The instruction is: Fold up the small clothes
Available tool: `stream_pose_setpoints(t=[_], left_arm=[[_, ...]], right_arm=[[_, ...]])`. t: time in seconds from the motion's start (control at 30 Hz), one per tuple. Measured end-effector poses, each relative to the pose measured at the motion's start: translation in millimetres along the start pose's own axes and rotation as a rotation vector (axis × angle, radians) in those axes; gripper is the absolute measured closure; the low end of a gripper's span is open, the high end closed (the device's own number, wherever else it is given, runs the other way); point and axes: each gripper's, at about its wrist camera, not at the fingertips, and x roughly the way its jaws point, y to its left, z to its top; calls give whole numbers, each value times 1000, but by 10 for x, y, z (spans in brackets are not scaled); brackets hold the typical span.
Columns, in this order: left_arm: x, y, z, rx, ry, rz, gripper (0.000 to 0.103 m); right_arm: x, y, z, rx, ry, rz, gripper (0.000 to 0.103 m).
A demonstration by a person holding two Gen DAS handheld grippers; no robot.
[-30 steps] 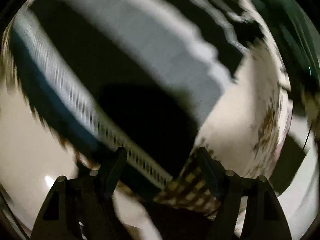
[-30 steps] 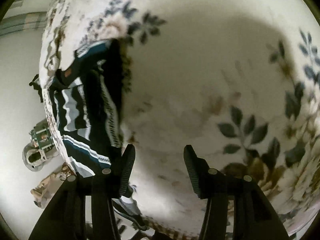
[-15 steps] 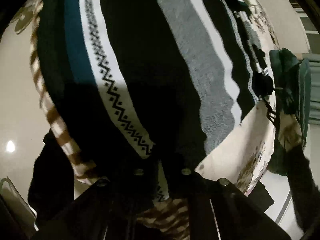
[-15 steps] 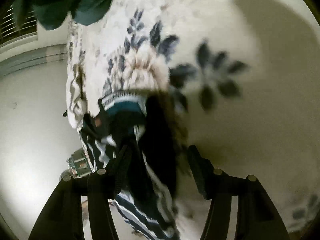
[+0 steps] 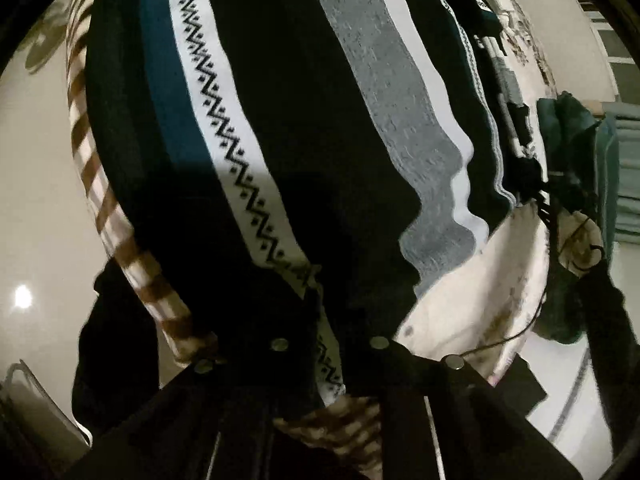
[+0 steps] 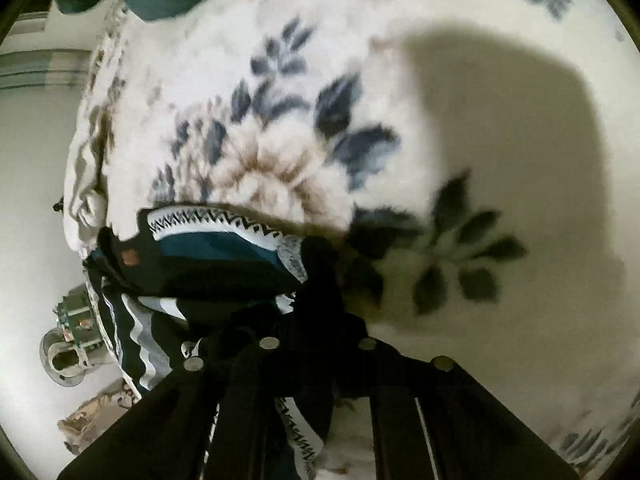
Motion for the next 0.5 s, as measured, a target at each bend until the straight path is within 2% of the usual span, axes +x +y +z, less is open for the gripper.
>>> stream_pose_setpoints(t=[0.03, 0.07, 0.1, 0.13, 0.2, 0.27, 0.3, 0.33, 0.37, 0.4, 0.43, 0.5], left_arm=[[-56, 3, -24, 1, 4, -6, 73], [-114, 5, -57, 3, 5, -24, 52], [-182, 15, -100, 1, -1, -59, 38], [-223, 26, -141, -9, -8, -79, 36], [-171, 57, -206, -34, 12, -140, 36], [-5, 66, -239, -63, 39, -146, 36], [121, 64, -254, -82, 46, -187, 36], [195, 32, -269, -88, 50, -183, 37], [272, -2, -293, -87, 50, -163, 54], [317, -27, -329, -77, 41, -143, 102], [343, -55, -369, -64, 51, -100, 101], [256, -79, -476, -32, 38, -75, 101]], right_arm=[[-50, -6, -24, -9, 8, 3, 76], [-90, -10, -60, -19, 14, 12, 71], [-133, -28, -111, -34, 23, 29, 58], [-180, -75, -176, -45, 36, 43, 49], [-231, -176, -291, -43, 55, 64, 48], [-272, -325, -415, -31, 74, 77, 48], [-266, -378, -477, -19, 75, 80, 48], [-269, -449, -533, 1, 77, 84, 48], [-272, -515, -574, 18, 77, 90, 48], [-255, -553, -621, 37, 72, 96, 48], [-238, -584, -672, 53, 70, 100, 48], [-266, -656, -742, 64, 68, 101, 48]])
